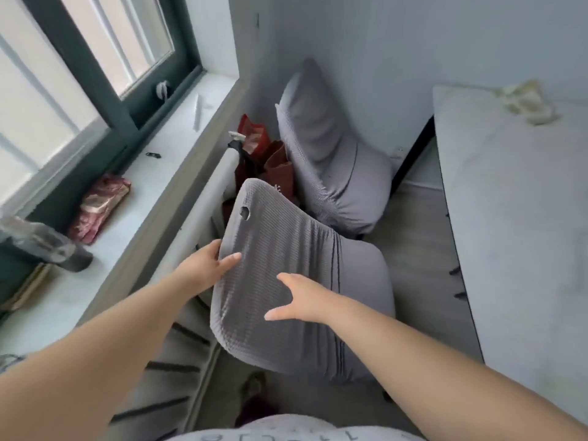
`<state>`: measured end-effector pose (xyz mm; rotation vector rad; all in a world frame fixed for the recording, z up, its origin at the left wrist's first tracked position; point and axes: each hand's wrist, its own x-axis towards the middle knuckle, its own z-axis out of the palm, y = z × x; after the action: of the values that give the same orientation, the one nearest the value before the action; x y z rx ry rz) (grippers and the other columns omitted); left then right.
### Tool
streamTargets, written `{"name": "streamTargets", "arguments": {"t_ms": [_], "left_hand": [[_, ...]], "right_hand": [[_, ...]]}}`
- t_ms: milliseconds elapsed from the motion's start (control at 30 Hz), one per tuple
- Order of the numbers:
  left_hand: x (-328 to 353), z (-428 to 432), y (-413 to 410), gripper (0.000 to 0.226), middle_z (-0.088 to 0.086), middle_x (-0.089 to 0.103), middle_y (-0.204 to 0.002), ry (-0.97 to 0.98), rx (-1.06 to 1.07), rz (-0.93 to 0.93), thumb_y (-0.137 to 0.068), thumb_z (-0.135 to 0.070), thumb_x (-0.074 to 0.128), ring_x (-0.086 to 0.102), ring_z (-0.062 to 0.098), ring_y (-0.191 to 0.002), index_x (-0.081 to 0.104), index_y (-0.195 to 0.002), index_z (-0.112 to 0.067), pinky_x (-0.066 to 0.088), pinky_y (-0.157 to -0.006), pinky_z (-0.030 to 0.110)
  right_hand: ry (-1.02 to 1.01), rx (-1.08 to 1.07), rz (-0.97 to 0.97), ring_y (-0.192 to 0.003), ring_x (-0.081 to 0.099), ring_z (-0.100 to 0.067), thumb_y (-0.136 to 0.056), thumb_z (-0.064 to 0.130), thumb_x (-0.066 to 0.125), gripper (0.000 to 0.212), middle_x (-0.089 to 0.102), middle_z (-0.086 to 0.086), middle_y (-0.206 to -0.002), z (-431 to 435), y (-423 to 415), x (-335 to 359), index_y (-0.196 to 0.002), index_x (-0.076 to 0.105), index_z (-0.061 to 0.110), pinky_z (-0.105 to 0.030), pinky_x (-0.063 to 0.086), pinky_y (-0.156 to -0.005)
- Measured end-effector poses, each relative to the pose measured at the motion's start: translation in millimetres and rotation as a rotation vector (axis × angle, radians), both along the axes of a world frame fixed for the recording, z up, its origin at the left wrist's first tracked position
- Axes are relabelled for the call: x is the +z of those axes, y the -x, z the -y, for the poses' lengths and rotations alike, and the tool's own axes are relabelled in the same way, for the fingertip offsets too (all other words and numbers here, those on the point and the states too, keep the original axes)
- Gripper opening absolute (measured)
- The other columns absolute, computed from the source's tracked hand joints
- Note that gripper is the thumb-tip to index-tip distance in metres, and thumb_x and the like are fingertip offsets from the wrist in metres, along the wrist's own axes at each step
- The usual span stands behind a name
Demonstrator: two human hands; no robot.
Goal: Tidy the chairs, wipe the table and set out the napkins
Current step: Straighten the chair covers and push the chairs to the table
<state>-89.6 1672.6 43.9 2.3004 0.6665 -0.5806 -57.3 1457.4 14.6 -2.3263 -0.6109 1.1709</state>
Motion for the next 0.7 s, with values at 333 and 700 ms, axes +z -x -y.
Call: {"name": "streamTargets", "arguments": {"t_ms": [333,700], "left_hand": [[-55.2,-43.4,-74.1,0.077,0.002,0.055,-0.127,0.277,0.108,-0.086,-0.077,-0.064,0.062,0.057,0.026,-0.110,0.039,-0.137,-0.020,0.054,-0.088,0.045],[-78.1,-44.8,-101.1,0.070,0.005,0.055,-0.117,0.419,0.221,-0.176,-0.082,-0.020,0.071,0.056,0.023,-0.083,0.032,-0.140,-0.029,0.049,-0.055,0.038]], "right_hand": [[0.007,-0.061,-0.096,-0.146,0.017,-0.023,-0.072,0.062,0.071,0.118,0.012,-0.009,-0.161,-96.3,29.6,-27.9,-0.153,0.005,0.008,-0.037,0.023,-0.117],[0.164,-0.264,-0.045,-0.127,0.043,-0.035,-0.076,0.028,0.076,0.109,0.029,-0.026,-0.145,-148.1,41.4,-48.6,-0.146,0.001,-0.010,-0.034,0.041,-0.102]]}}
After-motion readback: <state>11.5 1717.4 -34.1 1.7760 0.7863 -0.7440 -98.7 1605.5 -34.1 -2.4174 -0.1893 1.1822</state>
